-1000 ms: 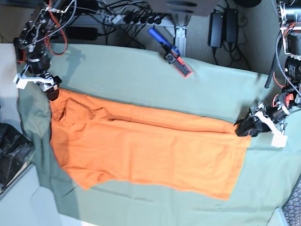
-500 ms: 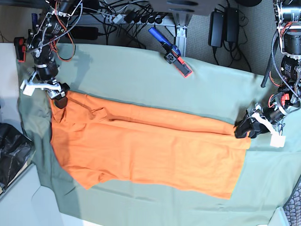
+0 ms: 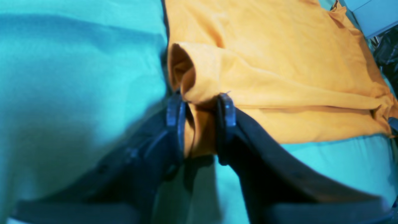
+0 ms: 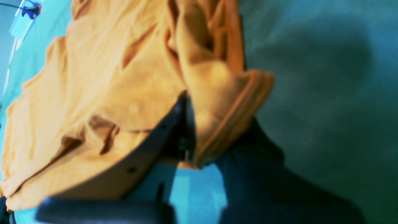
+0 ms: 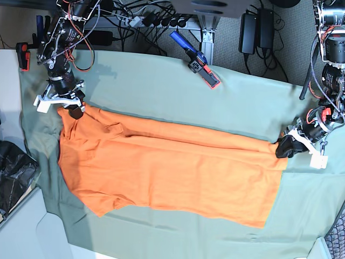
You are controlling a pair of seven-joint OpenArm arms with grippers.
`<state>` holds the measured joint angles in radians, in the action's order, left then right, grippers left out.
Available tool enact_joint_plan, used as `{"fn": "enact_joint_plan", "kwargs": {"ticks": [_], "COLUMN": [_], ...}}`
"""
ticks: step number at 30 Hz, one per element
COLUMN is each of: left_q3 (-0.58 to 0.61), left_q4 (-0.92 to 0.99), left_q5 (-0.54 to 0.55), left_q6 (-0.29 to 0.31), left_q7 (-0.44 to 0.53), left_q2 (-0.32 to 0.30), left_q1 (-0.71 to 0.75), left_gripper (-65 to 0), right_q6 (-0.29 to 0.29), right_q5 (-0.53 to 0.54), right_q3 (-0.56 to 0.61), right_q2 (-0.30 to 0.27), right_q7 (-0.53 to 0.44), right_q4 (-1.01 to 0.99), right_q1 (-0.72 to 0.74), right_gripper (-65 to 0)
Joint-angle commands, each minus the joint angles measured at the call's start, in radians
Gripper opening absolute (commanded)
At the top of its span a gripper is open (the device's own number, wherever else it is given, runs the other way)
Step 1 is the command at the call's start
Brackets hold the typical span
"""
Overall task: Fold the T-shirt properly
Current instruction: 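Lay the folded edge down and open both grippers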
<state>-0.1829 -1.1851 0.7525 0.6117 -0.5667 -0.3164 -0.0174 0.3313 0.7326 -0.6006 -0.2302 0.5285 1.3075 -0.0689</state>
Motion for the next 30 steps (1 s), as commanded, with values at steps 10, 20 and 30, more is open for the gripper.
{"fn": "enact_joint_plan", "kwargs": {"ticks": [10,20,30], "left_q3": [-0.001,-0.001,-0.001], "left_q4": [-0.028,-0.143,-0.217], "left_q5": [0.074,0.167,0.172], "left_q6": [0.086,0.086,0.086], "left_q7": [-0.073,-0.156,-0.156], "left_q2": [-0.034,-0.108,-0.135], "left_q1": [-0.010,0.042,0.140], "left_gripper": [-65.0,-65.0,-65.0], "right_q6": [0.033,0.040,0.040], "right_q5": [0.039,0.053,0.061], "right_q3": [-0.003,-0.003,-0.004], "right_q2": [-0.021,-0.024,-0.025], "right_q7": [0.022,0.083,0.082], "right_q4": [0.018,0.080,0.225], "right_q1": [0.010,-0.013,-0.190], "right_gripper": [-65.0,-65.0,-65.0]}}
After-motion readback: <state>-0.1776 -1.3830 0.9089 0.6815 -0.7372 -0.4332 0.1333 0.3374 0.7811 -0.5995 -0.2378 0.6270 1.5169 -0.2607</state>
